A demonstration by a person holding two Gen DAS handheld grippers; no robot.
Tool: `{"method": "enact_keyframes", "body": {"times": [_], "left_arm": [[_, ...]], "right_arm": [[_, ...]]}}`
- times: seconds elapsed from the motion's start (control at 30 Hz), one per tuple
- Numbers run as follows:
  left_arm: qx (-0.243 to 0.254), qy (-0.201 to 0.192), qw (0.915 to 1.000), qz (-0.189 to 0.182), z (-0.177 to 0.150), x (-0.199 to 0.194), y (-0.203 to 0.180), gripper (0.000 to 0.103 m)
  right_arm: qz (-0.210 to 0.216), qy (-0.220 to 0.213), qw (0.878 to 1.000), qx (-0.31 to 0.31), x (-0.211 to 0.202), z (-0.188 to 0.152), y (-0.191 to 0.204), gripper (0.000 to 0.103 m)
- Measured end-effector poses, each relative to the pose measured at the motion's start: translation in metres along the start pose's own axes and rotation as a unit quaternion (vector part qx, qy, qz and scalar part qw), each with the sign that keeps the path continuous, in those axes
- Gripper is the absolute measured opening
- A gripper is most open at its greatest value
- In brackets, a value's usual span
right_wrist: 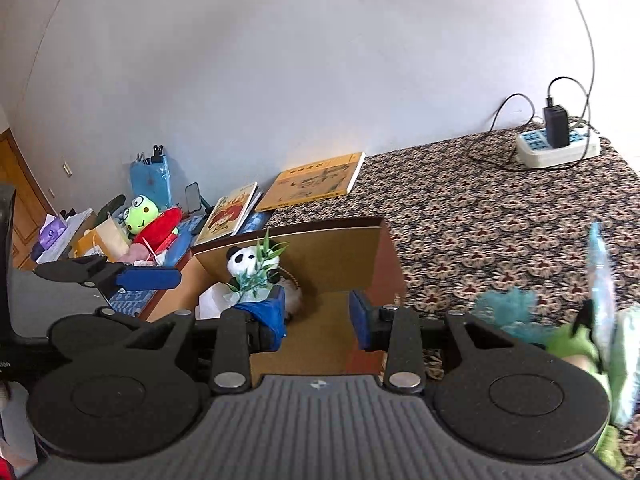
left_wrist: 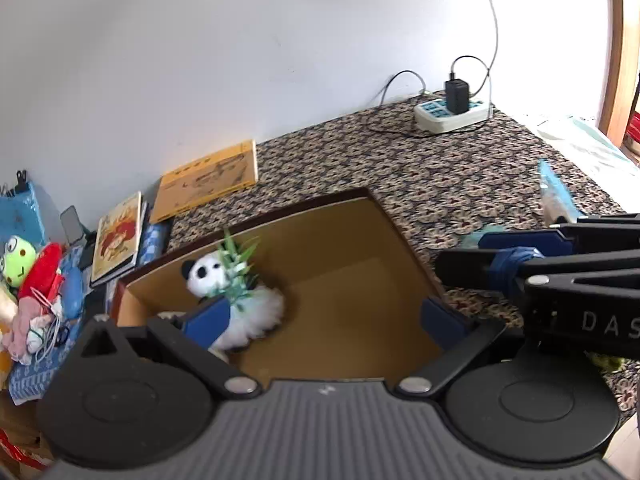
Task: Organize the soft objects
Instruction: 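Move the right gripper back to the pile toward the green knitted cloth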
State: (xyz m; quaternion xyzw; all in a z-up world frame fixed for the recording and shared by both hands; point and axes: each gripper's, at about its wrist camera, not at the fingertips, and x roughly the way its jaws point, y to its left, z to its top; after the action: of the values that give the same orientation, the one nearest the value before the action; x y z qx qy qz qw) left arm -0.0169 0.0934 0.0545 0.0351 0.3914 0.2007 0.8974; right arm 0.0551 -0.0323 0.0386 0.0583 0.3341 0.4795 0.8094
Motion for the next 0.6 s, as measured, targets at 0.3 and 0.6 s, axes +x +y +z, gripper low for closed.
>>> {"method": "enact_keyframes", "body": {"times": [0.3, 0.6], "left_arm": [[0.015, -0.005, 0.9999, 0.002, 0.006, -0.011, -0.049, 0.101], [0.022, 0.000, 0.9996, -0.018, 0.010, -0.015, -0.085, 0.101]], "right_arm": [[-0.020, -0.029, 0.999, 0.004, -0.034, -0.009, -0.029, 0.019], [-0.034, -0.043, 0.998, 0.024, -0.061, -0.018, -0.063, 0.020]]}}
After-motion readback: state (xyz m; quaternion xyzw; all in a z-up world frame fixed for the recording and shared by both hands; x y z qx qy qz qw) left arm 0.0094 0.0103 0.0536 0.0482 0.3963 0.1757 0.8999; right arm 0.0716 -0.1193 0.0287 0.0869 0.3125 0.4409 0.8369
